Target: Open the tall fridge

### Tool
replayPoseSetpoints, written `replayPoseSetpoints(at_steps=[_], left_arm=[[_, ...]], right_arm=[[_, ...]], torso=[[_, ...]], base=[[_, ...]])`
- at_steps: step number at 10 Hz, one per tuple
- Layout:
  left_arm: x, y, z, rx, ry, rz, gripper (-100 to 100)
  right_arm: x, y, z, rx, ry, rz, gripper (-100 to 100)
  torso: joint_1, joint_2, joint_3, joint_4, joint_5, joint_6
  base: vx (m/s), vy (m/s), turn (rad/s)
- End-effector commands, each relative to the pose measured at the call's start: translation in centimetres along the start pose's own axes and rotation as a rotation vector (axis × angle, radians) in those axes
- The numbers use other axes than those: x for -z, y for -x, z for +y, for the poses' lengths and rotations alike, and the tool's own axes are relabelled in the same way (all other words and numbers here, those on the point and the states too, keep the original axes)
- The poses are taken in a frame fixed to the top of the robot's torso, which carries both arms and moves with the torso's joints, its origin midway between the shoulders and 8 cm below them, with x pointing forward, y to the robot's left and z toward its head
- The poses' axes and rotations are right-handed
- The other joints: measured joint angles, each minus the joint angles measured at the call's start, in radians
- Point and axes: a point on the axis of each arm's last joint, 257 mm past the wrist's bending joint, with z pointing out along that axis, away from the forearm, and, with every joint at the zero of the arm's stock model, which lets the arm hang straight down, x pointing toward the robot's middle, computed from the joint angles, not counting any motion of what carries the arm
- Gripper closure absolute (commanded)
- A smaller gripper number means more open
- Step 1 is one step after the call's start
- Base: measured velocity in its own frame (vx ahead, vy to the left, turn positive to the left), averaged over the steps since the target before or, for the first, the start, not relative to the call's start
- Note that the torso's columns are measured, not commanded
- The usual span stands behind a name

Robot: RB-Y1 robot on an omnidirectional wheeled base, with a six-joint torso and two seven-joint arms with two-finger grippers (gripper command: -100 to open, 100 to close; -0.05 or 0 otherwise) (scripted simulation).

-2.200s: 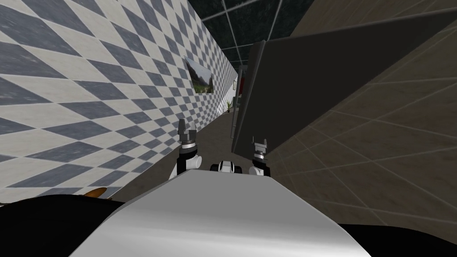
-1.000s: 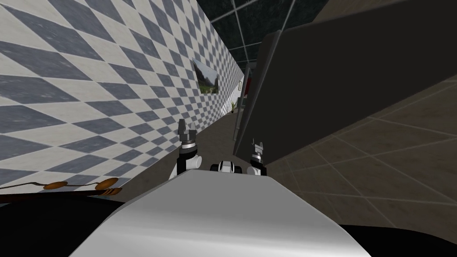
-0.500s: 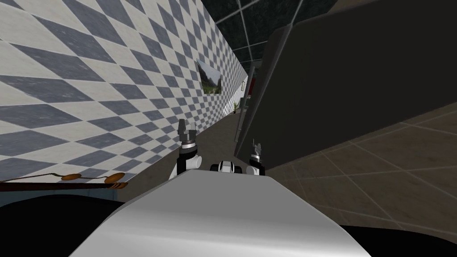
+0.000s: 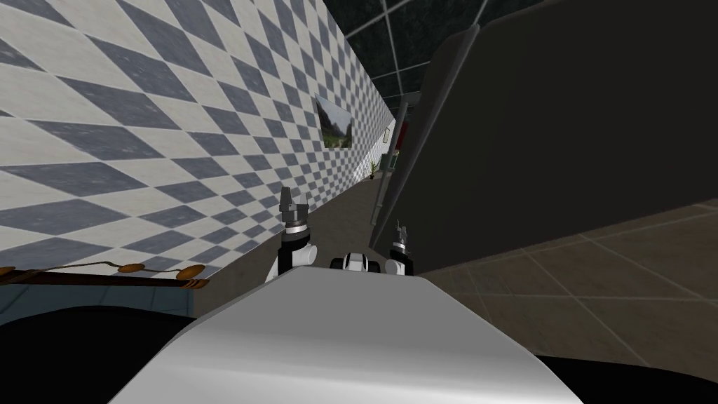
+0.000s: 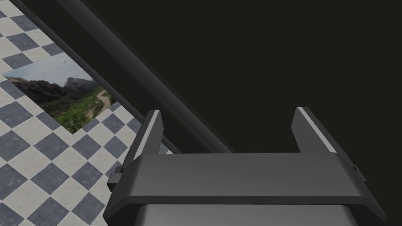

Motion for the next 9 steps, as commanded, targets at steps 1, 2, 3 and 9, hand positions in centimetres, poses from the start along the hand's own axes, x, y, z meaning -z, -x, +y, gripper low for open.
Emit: replayPoseSetpoints(at_steps=[1, 2, 3, 9], left_arm=[[0.0, 0.0, 0.0, 0.000, 0.000, 0.000, 0], [0.0, 0.0, 0.0, 0.000, 0.000, 0.000, 0], [0.0, 0.0, 0.0, 0.000, 0.000, 0.000, 0], [0.0, 0.0, 0.0, 0.000, 0.000, 0.000, 0]], right_arm=[[0.1, 0.4, 0.4, -0.073, 0.012, -0.006, -100], [0.0, 1.3, 1.1, -0.129, 0.035, -0.016, -100], [0.0, 1.3, 1.1, -0.154, 0.035, -0.016, -100], [-0.5, 3.8, 2.8, -0.372, 0.101, -0.037, -100]], torso=[[0.000, 0.000, 0.000, 0.000, 0.000, 0.000], [0.000, 0.002, 0.001, 0.000, 0.000, 0.001], [0.000, 0.001, 0.001, 0.000, 0.000, 0.000], [0.000, 0.001, 0.001, 0.000, 0.000, 0.000]], base=[[0.024, 0.001, -0.007], [0.032, 0.003, 0.156], [0.037, 0.000, 0.074], [0.041, 0.002, 0.102]])
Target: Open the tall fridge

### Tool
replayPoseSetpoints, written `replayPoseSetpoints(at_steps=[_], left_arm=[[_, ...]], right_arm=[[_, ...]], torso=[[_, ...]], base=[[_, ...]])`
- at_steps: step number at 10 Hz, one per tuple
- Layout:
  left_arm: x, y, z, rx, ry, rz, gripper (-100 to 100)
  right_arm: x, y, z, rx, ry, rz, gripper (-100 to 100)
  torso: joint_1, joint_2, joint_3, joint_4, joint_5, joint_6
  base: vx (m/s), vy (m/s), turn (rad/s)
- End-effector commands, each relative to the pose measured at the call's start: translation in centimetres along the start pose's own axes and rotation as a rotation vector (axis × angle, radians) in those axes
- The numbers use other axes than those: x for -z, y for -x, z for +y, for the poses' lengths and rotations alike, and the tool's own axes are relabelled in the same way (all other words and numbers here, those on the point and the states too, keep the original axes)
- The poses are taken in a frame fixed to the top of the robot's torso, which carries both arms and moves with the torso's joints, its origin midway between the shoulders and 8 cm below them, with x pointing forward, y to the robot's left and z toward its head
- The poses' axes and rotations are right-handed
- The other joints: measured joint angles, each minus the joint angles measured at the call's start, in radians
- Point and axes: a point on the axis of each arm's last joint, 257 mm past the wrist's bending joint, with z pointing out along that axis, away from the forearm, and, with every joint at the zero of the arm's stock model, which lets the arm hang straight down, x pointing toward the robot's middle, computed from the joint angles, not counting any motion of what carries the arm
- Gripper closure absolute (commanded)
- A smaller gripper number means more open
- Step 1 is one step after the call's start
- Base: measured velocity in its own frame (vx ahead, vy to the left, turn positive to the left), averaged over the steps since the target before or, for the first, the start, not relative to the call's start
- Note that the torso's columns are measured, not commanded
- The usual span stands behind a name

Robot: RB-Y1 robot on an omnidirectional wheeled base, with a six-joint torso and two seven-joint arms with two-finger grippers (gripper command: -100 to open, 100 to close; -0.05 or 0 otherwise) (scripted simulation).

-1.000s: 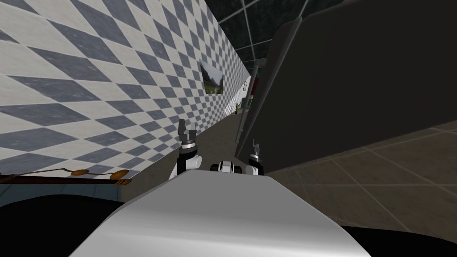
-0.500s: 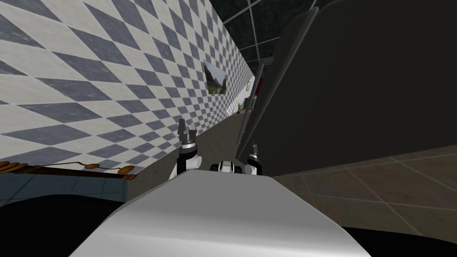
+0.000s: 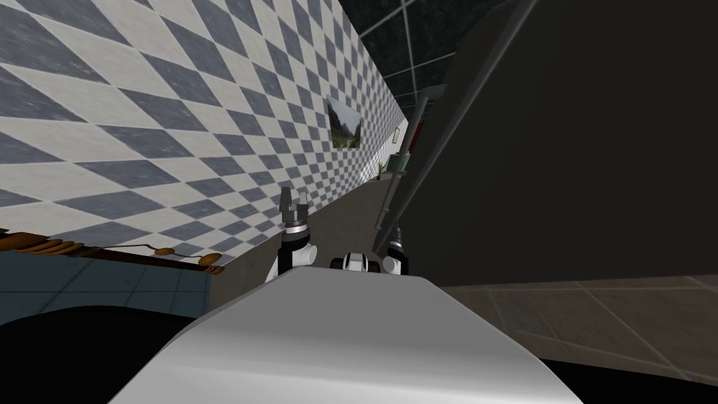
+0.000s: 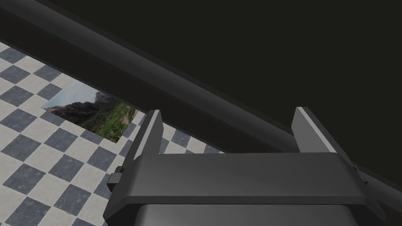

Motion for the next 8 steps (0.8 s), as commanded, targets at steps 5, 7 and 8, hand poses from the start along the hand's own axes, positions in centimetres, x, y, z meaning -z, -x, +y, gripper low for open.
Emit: replayPoseSetpoints(at_steps=[5, 7, 8], left_arm=[[0.0, 0.0, 0.0, 0.000, 0.000, 0.000, 0], [0.0, 0.0, 0.0, 0.000, 0.000, 0.000, 0], [0.0, 0.0, 0.0, 0.000, 0.000, 0.000, 0]], right_arm=[[-0.8, 1.8, 2.2, -0.225, 0.065, -0.011, -100], [-1.0, 2.1, 2.8, -0.277, 0.080, -0.012, -100], [-1.0, 2.1, 2.8, -0.287, 0.080, -0.011, -100]], torso=[[-0.003, -0.015, -0.007, -0.004, -0.003, -0.007], [-0.004, -0.025, -0.012, -0.007, -0.005, -0.013], [-0.003, -0.024, -0.012, -0.007, -0.004, -0.010]], base=[[0.020, 0.000, 0.067], [0.020, 0.005, 0.119], [0.019, 0.008, 0.112]])
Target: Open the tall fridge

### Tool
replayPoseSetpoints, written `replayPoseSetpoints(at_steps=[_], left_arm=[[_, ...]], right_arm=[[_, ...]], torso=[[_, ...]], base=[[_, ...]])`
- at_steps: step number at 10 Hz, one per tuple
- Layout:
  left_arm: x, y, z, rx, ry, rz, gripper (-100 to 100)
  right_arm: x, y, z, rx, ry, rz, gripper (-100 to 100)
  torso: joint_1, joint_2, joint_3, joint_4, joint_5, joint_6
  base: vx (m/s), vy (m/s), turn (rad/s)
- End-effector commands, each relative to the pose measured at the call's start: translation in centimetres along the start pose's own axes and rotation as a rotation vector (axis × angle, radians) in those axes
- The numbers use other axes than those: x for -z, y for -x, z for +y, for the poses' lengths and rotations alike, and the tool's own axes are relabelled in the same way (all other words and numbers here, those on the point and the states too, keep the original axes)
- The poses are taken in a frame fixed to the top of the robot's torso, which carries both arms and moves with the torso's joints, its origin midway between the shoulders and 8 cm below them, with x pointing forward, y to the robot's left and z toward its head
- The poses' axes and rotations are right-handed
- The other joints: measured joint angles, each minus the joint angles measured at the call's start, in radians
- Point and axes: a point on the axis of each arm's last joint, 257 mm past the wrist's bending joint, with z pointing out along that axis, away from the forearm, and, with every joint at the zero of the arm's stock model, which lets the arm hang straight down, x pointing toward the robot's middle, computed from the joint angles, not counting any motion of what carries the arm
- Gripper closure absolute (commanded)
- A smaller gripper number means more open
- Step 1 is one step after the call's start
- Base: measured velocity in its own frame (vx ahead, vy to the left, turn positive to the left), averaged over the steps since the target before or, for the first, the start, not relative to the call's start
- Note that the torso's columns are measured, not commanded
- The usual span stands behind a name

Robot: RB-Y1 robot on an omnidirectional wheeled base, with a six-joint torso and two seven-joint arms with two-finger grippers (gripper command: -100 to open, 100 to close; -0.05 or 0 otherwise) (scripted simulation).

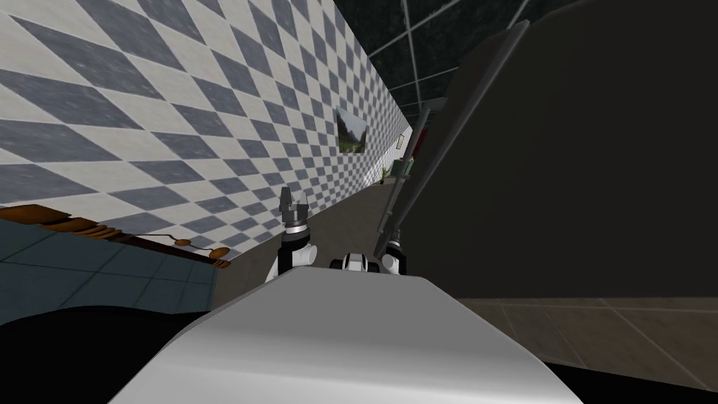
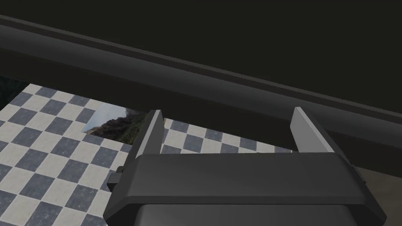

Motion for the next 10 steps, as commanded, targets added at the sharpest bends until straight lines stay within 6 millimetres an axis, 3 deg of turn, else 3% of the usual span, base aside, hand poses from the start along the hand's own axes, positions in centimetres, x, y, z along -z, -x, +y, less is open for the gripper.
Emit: replayPoseSetpoints(at_steps=[1, 8, 10], left_arm=[[0.0, 0.0, 0.0, 0.000, 0.000, 0.000, 0], [0.0, 0.0, 0.0, 0.000, 0.000, 0.000, 0], [0.0, 0.0, 0.0, 0.000, 0.000, 0.000, 0]], right_arm=[[-0.6, 1.0, 0.7, -0.085, 0.022, -0.013, -100], [-1.4, 1.2, 2.6, -0.243, 0.069, -0.005, -100], [-2.1, 3.1, 0.6, -0.245, 0.046, -0.035, -100]], torso=[[-0.005, 0.002, 0.001, 0.000, 0.001, 0.007], [-0.018, 0.001, 0.001, -0.003, -0.001, 0.016], [-0.014, 0.004, 0.002, -0.003, -0.001, 0.015]], base=[[0.046, 0.025, 0.102], [0.031, 0.007, 0.083], [-0.001, 0.019, 0.001]])
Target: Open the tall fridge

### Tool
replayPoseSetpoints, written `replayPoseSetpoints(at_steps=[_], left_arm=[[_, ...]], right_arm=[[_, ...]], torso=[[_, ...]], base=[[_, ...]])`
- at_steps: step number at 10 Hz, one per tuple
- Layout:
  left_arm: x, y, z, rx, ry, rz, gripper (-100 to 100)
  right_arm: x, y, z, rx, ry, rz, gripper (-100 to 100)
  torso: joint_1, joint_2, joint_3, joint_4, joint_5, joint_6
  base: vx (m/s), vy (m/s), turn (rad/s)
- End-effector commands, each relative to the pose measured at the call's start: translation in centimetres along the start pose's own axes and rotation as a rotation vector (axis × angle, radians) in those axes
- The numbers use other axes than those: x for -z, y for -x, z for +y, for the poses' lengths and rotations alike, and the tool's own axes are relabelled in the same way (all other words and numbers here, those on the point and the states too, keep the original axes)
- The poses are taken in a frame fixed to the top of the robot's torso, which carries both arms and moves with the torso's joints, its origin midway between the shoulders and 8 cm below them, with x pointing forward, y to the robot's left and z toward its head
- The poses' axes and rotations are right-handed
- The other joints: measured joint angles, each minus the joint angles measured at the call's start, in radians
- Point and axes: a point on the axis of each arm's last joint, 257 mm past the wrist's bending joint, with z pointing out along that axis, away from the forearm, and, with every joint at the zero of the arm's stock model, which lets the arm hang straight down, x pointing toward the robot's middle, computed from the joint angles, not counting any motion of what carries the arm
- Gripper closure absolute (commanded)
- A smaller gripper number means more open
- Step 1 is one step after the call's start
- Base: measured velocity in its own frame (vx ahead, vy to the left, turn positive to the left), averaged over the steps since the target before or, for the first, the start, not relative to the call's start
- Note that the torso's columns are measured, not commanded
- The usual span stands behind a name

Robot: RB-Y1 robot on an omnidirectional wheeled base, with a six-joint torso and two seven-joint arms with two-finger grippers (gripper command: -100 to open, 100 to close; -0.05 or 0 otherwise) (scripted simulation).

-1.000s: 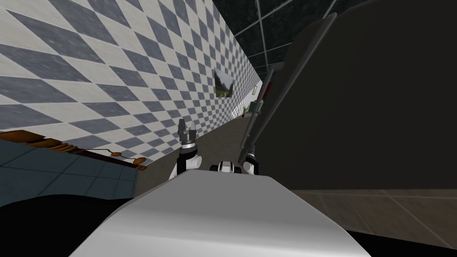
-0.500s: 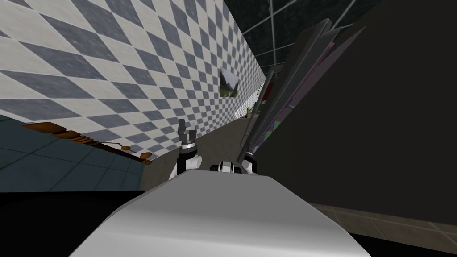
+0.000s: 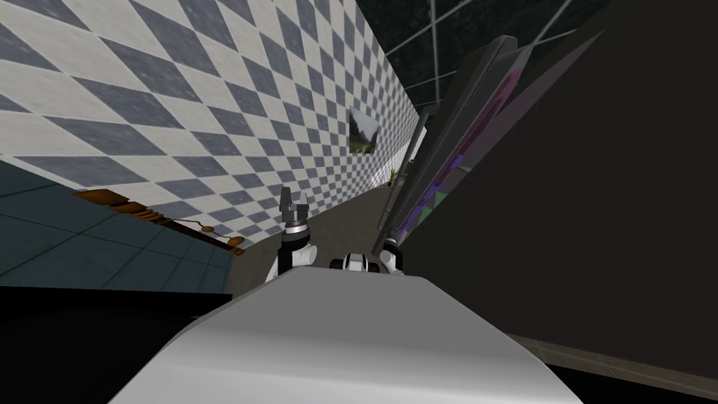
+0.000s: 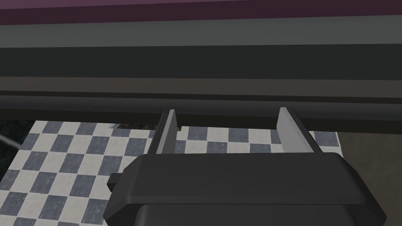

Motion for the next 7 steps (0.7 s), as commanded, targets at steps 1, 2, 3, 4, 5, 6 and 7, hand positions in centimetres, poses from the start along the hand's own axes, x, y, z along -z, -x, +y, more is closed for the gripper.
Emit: replayPoseSetpoints(at_steps=[1, 2, 3, 4, 5, 6, 7], left_arm=[[0.0, 0.0, 0.0, 0.000, 0.000, 0.000, 0], [0.0, 0.0, 0.0, 0.000, 0.000, 0.000, 0], [0.0, 0.0, 0.0, 0.000, 0.000, 0.000, 0], [0.0, 0.0, 0.0, 0.000, 0.000, 0.000, 0], [0.0, 0.0, 0.0, 0.000, 0.000, 0.000, 0], [0.0, 0.0, 0.0, 0.000, 0.000, 0.000, 0], [0.0, 0.0, 0.0, 0.000, 0.000, 0.000, 0]], right_arm=[[-1.0, 1.1, -0.9, 0.014, -0.005, -0.012, -100], [-1.4, 1.5, -1.3, 0.020, -0.008, -0.018, -100], [-0.9, 2.3, -1.3, 0.002, -0.009, -0.029, -100], [-0.6, 0.6, -0.5, 0.008, -0.003, -0.007, 100], [-0.3, 0.3, -0.2, 0.004, -0.001, -0.003, 100], [-0.5, 0.8, -0.4, 0.008, -0.002, -0.010, 100], [-0.8, 0.2, -0.6, 0.005, -0.004, 0.015, -100]], torso=[[0.003, 0.002, 0.002, 0.001, 0.001, 0.000], [0.003, 0.003, 0.002, 0.001, 0.002, 0.001], [0.003, 0.004, 0.002, 0.003, 0.003, 0.002], [0.006, 0.009, 0.005, 0.004, 0.003, 0.000], [0.010, 0.017, 0.009, 0.008, 0.004, -0.003], [0.015, 0.021, 0.011, 0.010, 0.005, -0.004], [0.019, 0.022, 0.012, 0.010, 0.006, -0.004]], base=[[0.026, 0.017, -0.012], [0.042, 0.014, -0.021], [0.012, 0.019, 0.012], [-0.009, -0.018, 0.000], [-0.014, -0.042, 0.011], [-0.004, -0.022, 0.003], [0.067, 0.050, -0.076]])
